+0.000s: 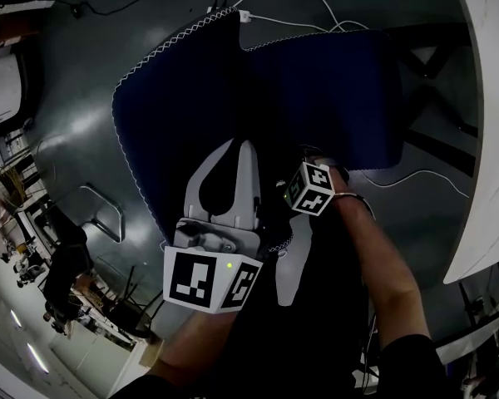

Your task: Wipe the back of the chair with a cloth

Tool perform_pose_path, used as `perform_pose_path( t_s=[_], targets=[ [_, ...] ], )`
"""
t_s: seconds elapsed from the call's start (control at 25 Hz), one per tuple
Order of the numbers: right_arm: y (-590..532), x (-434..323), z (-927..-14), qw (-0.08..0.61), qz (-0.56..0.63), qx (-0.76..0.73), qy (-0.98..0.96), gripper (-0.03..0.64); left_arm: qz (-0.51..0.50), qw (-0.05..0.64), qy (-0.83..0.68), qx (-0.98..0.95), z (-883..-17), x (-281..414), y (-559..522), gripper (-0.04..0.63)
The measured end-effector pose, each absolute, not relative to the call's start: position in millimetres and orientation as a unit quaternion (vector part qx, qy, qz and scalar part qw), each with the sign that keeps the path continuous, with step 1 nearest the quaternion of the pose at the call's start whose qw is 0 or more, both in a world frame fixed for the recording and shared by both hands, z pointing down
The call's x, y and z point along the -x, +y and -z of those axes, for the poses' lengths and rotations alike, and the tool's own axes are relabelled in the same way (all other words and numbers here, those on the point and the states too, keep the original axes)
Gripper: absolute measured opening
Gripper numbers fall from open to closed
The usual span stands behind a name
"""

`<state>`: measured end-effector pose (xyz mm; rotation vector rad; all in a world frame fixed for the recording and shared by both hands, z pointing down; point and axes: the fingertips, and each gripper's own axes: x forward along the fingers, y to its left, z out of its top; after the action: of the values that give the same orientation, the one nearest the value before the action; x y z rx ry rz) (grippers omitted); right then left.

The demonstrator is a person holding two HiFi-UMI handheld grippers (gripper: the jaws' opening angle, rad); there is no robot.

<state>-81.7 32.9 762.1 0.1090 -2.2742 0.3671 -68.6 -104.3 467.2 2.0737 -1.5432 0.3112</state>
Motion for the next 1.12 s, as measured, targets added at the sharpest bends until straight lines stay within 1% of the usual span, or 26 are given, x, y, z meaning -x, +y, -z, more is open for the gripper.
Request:
perform_pose_path(
  t_s=[0.16, 0.36, 0.8, 1.12],
  targets=[
    [54.6, 69.3, -770.4, 0.412, -0.150, -0.030, -0.898, 0.081, -0.114, 0.263, -0.567, -0.772, -473.2, 59.6, -97.9, 0.009],
    [67.2, 66.3, -748.2, 0.420, -0.152, -0.027, -0.894, 0.083, -0.116, 0.264, -0.562, -0.776, -455.1, 64.3, -85.4, 0.009],
    [-64.1, 62.3, -676.8, 0.375, -0.120, -0.147, -0.907, 0.083, -0.111, 0.244, -0.562, -0.782, -424.0, 65.6, -106.3, 0.009],
    [-134.6, 70.5, -664.2, 0.355, -0.111, -0.180, -0.910, 0.083, -0.123, 0.243, -0.570, -0.776, -431.9, 66.9, -139.5, 0.009]
  ],
)
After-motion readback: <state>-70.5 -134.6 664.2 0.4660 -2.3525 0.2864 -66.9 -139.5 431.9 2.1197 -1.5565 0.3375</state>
